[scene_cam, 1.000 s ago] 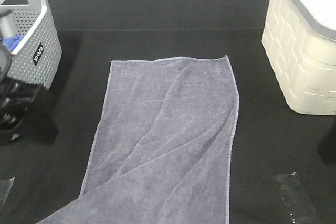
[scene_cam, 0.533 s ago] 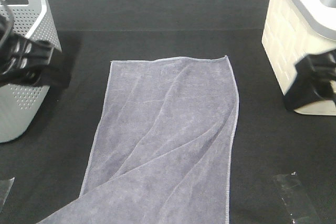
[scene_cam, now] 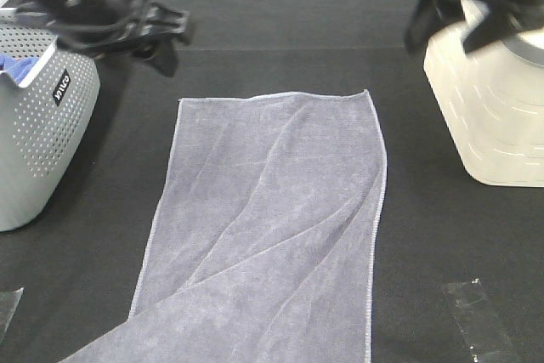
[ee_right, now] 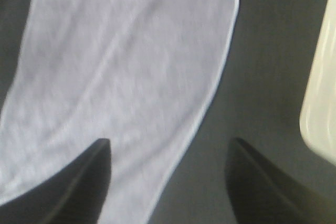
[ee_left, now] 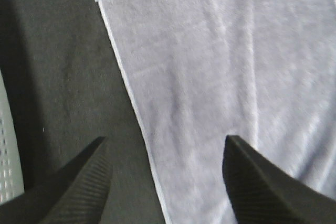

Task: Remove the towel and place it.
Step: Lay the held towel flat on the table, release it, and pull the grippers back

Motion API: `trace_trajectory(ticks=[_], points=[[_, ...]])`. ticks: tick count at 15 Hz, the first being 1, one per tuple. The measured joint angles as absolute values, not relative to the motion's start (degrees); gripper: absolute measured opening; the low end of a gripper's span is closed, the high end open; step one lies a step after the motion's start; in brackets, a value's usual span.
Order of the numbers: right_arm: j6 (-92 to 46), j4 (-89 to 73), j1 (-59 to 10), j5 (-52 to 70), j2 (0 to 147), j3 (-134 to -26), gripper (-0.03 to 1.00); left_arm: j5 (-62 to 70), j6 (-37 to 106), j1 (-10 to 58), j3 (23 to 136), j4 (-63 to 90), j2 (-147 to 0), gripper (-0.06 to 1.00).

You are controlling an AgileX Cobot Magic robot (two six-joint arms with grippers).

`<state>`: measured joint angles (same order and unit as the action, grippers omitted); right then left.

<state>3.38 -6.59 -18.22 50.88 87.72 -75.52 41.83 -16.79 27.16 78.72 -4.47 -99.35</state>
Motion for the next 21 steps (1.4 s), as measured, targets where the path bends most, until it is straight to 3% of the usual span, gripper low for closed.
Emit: trace_trajectory(ticks=[5,12,21], points=[[3.3,-6.4,-18.2,51.5,102.4,-90.0,0.55,50.4,-16.8,23.7,98.6,-4.2,-115.7,0.59],[3.4,0.6,-18.2,52.8,125.9,-111.0,0.49,51.9,-16.6,20.5,120.0,-0.8,-134.0,0.59],[5.2,7.4,-15.8,51.9,143.0,-122.7,0.45,52.9,-14.4,20.5,124.0,-0.5,-138.1,0.59]])
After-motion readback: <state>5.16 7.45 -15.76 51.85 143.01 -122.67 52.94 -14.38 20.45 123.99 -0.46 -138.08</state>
